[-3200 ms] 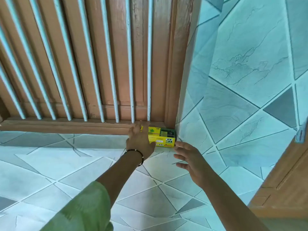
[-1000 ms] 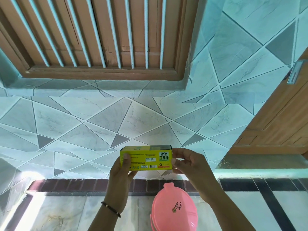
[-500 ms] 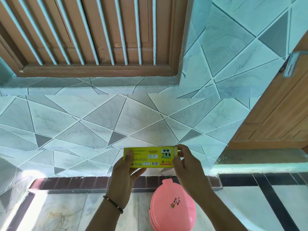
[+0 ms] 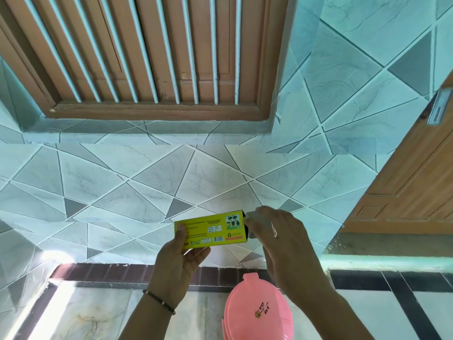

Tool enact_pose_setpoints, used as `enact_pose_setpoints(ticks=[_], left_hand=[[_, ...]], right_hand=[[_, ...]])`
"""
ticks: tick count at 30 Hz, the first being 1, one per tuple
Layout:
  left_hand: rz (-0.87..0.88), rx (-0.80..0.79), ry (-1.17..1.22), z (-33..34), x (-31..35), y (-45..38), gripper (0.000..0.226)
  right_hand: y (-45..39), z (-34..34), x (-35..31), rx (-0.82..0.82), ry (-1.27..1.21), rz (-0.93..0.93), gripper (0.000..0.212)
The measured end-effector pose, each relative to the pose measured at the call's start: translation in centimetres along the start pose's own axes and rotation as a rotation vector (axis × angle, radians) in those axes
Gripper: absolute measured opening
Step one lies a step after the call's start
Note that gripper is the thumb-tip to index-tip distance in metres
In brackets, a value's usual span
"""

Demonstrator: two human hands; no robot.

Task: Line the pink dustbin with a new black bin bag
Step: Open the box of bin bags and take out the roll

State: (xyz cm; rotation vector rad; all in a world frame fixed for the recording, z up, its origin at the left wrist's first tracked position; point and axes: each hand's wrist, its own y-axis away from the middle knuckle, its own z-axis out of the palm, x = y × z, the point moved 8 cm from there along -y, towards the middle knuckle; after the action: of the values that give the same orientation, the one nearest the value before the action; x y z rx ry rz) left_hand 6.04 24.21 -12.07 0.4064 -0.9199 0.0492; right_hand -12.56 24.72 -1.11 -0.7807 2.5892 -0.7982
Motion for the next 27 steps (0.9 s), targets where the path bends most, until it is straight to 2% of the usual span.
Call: enact_pose_setpoints(ticks=[4,8,11,14,18,20,24,27], left_hand=[[0.044,0.003,-0.02,0.5,0.9,-0.2,0.03],[0.065,0.043,-0.041,0.7,1.3,0.0,0.033],[0.083,0.039,-0.047,1.0,1.5,0.2,0.033],[0.058,0.035,-0.038,1.2,1.3,0.6,0.032],[0.06,0.04,-0.035,1.1,0.9,0.6,0.033],[0.069,0.038,-0.026,1.1,0.8,0.5,0.031],[0.112,-0.002,-0.103,1.9,1.1,0.4,0.032],[0.224,-0.012,-0.307,3.4,2.8,1.1,0.039]], right_hand=[[0.9,1.2,0.5,0.001,-0.036,0.029,0.055],[1.3,1.1,0.8,0.046,-0.117,0.036,0.021],[1.3,0.8,1.9,0.044,-0.343,0.19,0.017],[1.0,1.1,3.1,-0.011,-0.449,0.285,0.023],[1.4,3.3,3.1,-0.251,-0.562,0.323,0.022],[1.8,3.6,3.6,-0.257,-0.647,0.414,0.017],[2.1,4.2,4.9,-0.243,-0.777,0.552,0.034],[3.1,5.6,5.9,-0.247,-1.09,0.733,0.031]])
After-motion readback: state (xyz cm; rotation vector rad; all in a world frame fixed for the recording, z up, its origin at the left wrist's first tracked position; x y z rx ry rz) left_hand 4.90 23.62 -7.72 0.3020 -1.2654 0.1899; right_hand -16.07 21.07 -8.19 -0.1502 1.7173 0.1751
